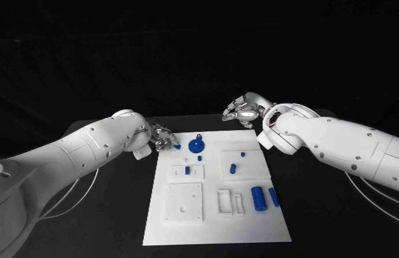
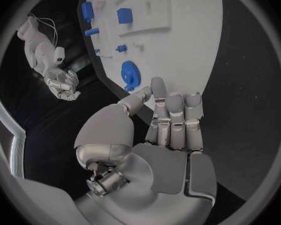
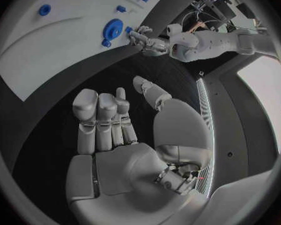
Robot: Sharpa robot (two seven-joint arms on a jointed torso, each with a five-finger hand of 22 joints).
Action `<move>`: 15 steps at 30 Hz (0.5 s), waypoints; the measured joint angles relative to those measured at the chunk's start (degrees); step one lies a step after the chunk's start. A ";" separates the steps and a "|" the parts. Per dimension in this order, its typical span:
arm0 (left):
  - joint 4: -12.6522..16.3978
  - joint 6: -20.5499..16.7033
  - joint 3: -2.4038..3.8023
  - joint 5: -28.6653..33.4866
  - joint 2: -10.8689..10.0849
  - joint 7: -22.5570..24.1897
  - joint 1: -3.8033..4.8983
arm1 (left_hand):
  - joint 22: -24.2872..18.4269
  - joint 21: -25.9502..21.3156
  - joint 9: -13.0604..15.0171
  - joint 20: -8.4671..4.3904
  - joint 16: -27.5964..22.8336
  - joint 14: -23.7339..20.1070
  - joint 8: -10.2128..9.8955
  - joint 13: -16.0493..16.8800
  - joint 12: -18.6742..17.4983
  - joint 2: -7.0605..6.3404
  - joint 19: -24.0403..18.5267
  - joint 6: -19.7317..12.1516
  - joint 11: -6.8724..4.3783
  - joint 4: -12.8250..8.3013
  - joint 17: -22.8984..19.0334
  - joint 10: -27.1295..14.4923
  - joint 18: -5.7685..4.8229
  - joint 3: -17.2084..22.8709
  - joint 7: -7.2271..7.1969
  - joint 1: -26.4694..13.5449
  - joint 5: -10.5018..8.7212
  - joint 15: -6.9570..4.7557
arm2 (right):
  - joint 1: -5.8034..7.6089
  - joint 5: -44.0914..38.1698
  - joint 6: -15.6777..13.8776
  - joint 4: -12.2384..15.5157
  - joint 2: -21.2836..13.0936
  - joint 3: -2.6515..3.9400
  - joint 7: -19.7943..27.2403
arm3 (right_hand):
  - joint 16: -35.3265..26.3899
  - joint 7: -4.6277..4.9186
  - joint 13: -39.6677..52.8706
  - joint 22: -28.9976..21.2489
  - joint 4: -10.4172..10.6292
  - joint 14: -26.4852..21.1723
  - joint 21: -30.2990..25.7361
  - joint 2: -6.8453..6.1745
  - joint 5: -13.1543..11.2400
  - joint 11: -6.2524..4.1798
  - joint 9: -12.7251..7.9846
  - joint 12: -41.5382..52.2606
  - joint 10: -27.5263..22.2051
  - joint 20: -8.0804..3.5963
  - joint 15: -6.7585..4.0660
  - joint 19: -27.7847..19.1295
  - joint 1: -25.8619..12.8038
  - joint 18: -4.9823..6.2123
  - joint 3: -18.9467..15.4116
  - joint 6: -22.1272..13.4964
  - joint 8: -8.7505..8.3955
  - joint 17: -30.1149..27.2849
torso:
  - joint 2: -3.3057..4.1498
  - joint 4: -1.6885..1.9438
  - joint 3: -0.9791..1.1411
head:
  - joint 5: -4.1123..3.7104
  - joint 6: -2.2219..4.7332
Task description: Assemble the parts on the task board
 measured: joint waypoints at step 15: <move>11.63 -10.25 -0.15 -0.13 -7.00 -0.25 -0.28 | 0.83 2.88 0.00 -1.80 3.75 4.78 0.31 1.13 2.59 -3.52 4.78 3.42 -2.03 -0.55 1.80 6.10 -0.06 -0.55 -0.50 -3.00 17.02 -1.67 | 0.00 0.03 0.05 0.02 -0.73 0.00 0.02 | 0.00 -0.06 -0.05 0.00 0.00 0.00 0.00 0.23 0.00 0.00 0.05 0.00 0.00 0.00 0.00 0.00 -0.22 0.00 0.00 0.04 0.00 0.00 | -0.14 0.21 -0.05 | 0.14 0.09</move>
